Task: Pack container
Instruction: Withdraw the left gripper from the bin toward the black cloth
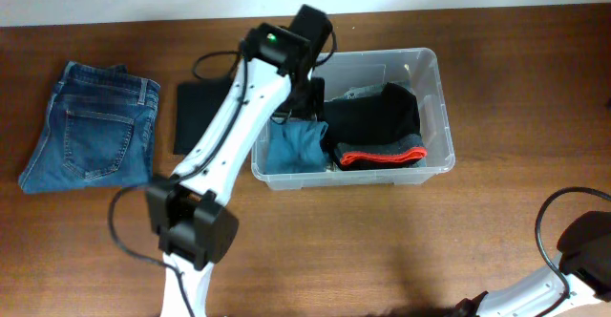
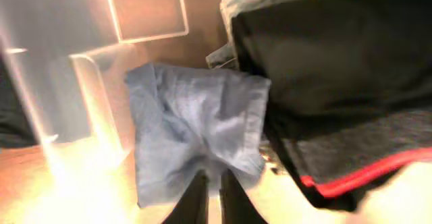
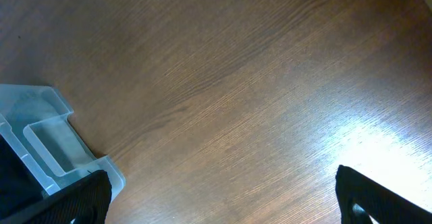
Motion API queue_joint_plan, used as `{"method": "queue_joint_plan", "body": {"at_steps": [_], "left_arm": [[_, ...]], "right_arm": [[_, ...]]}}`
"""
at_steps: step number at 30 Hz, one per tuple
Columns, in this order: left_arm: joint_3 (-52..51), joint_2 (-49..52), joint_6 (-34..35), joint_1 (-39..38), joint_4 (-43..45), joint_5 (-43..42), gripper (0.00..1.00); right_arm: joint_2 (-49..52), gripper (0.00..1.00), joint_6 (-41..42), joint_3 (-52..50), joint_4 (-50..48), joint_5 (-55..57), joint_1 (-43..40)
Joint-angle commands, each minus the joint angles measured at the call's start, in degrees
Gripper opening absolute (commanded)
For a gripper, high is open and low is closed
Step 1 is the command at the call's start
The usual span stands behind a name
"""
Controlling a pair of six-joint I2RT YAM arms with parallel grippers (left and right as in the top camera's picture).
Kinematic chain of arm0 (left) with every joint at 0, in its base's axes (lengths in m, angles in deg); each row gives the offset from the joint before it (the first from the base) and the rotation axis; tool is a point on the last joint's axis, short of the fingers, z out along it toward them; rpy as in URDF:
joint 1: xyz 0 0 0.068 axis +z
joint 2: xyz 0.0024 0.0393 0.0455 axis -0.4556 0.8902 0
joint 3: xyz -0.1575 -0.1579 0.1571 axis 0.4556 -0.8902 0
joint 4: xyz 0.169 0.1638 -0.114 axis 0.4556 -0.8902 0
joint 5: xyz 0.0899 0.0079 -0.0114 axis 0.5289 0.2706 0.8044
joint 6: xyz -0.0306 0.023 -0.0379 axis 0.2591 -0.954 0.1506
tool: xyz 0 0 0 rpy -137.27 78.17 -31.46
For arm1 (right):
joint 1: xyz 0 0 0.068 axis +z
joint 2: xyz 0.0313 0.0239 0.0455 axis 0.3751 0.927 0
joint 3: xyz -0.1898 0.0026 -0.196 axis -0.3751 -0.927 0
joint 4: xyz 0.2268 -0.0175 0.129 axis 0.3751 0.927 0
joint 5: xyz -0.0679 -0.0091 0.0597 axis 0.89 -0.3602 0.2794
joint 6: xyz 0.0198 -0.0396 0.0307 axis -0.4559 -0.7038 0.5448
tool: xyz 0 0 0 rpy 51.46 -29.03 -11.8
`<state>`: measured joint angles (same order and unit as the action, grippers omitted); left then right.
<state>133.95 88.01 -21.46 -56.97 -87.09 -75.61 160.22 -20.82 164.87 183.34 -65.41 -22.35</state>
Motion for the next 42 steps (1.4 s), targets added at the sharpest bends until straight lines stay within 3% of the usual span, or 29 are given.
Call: {"method": "queue_joint_plan", "body": {"at_steps": [1, 17, 30, 40, 42], "left_arm": [[0.11, 0.2, 0.09, -0.13, 1.16, -1.03, 0.01], [-12.7, 9.92, 0.07, -1.09, 10.62, -1.05, 0.01], [9.25, -0.26, -2.56, 1.77, 2.14, -0.79, 0.02], [10.86, -6.93, -2.49, 13.03, -2.71, 1.75, 0.12], [10.82, -6.91, -2.49, 16.06, -4.46, 1.77, 0.18]], "right_arm": [[0.04, 0.98, -0.13, 0.09, -0.02, 0.09, 0.07], [0.04, 0.98, -0.13, 0.09, -0.02, 0.09, 0.07], [0.04, 0.98, -0.13, 0.09, -0.02, 0.09, 0.07], [0.04, 0.98, -0.13, 0.09, -0.02, 0.09, 0.07], [0.04, 0.98, -0.13, 0.09, -0.02, 0.09, 0.07]]}}
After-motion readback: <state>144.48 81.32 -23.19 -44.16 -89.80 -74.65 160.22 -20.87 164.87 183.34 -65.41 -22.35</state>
